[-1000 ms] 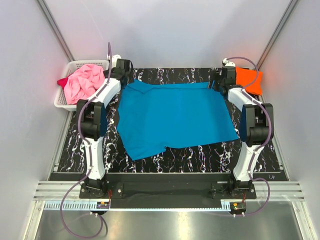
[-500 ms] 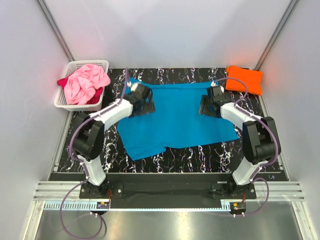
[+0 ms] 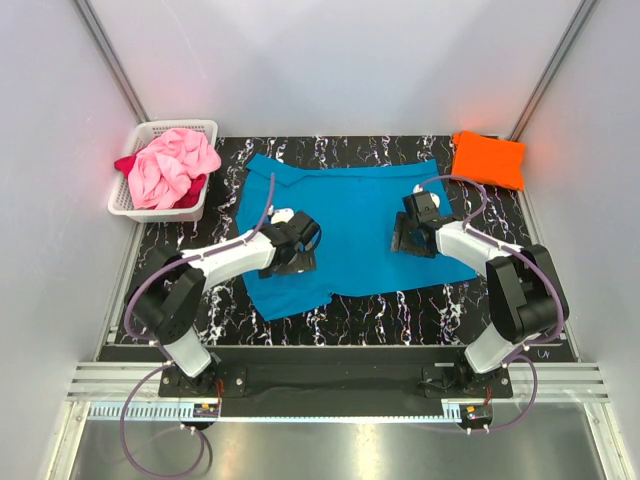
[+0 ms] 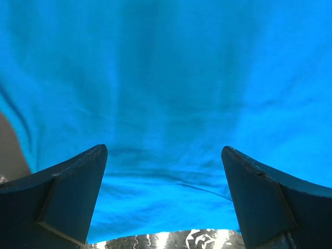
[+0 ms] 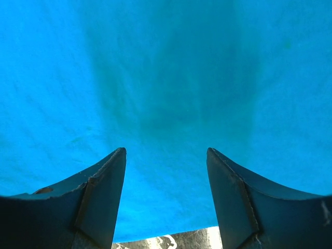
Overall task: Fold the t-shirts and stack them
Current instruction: Flatten the tshirt out
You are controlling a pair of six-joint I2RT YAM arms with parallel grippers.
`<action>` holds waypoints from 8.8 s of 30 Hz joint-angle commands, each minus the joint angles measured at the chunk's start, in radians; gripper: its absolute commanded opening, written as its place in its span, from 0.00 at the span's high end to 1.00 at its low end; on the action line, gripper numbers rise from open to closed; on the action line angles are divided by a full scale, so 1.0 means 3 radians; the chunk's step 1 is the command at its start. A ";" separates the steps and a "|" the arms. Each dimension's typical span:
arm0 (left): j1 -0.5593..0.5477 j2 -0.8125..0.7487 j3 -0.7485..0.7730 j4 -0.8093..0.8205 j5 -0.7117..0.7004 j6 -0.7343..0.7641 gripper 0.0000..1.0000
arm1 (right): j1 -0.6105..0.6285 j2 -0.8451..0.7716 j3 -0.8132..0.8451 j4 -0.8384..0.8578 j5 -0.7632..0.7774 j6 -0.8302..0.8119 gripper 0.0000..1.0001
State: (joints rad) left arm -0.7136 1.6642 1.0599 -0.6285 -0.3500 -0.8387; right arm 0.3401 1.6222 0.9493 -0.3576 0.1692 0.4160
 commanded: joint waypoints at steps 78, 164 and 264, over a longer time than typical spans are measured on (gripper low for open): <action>0.1059 0.0093 0.0649 -0.0267 0.0313 0.0362 0.01 | 0.0063 0.0002 0.0384 -0.0378 0.0213 -0.0103 0.31; 0.1131 -0.0307 0.0419 -0.0406 0.0456 0.0504 0.01 | 0.0707 -0.0688 0.0410 -0.1110 0.0464 0.0633 0.15; 0.1898 0.1852 0.2613 0.0970 0.0784 0.0285 0.37 | 0.0232 0.0468 0.1187 -0.0690 0.0254 0.0388 0.22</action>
State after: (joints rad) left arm -0.1528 2.2284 1.7744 -0.4778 -0.1116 -0.7639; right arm 0.4156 1.7508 1.2572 -0.5911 0.2661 0.5426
